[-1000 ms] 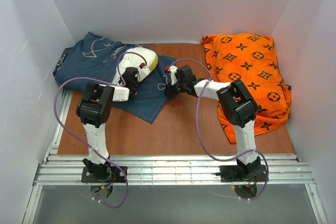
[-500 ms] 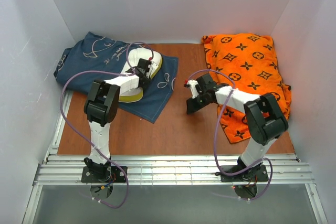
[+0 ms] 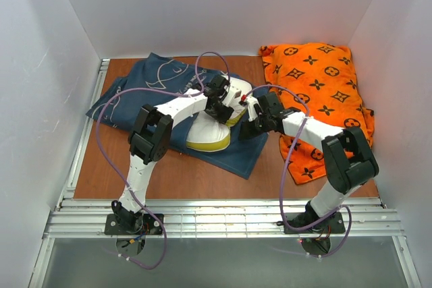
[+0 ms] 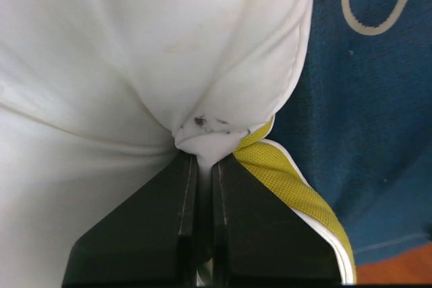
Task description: Put the pillow into the pillowcase
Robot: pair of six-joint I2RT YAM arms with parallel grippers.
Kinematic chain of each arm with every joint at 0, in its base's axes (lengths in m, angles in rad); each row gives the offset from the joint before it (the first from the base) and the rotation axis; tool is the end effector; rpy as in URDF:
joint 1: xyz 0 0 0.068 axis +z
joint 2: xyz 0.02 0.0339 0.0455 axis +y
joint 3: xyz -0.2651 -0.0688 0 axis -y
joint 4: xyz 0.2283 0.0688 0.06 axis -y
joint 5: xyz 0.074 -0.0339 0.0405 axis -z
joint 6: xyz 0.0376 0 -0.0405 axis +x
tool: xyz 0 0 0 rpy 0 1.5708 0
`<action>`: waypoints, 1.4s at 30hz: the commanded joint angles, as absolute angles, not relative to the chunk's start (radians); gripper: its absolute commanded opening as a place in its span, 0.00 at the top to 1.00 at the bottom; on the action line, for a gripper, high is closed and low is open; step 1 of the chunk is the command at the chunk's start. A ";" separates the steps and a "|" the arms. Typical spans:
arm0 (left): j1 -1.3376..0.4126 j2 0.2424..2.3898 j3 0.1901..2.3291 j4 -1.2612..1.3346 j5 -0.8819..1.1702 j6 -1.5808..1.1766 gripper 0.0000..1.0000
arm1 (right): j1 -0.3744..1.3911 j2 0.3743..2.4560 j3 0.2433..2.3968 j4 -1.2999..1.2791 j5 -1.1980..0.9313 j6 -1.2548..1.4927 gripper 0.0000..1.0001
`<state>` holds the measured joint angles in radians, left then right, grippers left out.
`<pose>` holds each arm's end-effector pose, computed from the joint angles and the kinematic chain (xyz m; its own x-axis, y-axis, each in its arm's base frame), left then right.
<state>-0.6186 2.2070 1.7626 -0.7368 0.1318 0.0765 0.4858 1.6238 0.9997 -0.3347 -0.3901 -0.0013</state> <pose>0.3651 -0.2660 0.1798 -0.7044 0.5944 -0.3880 0.6713 0.7354 -0.0922 0.2735 0.1606 0.2045 -0.7230 -0.3831 -0.5749 -0.6260 0.7154 0.3105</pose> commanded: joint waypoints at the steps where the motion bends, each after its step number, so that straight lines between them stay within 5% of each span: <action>1: -0.638 2.257 1.712 -0.907 0.378 -0.055 1.00 | 0.477 1.693 1.008 -0.164 -0.307 0.067 0.66; 7: -0.620 2.233 1.651 -0.861 0.076 -0.092 1.00 | 0.476 1.925 1.082 -0.296 -0.144 0.109 0.73; 12: -0.571 2.267 1.566 -0.813 -0.354 -0.121 1.00 | 0.468 2.046 1.063 -0.357 -0.095 0.090 0.67; 16: -0.463 2.283 1.494 -0.781 -0.415 -0.111 1.00 | 0.460 2.117 1.109 -0.408 -0.097 0.092 0.63; 20: -0.368 2.273 1.467 -0.744 -0.399 -0.029 0.99 | 0.456 2.152 1.129 -0.425 -0.117 0.103 0.62; 26: -0.437 2.120 1.466 -0.782 -0.100 0.089 0.73 | 0.468 2.181 1.140 -0.425 -0.146 0.100 0.62; 30: -0.497 2.059 1.624 -0.825 -0.172 0.086 0.64 | 0.474 2.166 1.134 -0.423 -0.164 0.091 0.62; 36: -0.471 2.082 1.714 -0.890 -0.359 0.090 0.63 | 0.479 2.135 1.114 -0.405 -0.199 0.077 0.62; 42: -0.408 2.062 1.753 -0.881 -0.216 0.127 0.52 | 0.477 2.118 1.108 -0.403 -0.196 0.071 0.61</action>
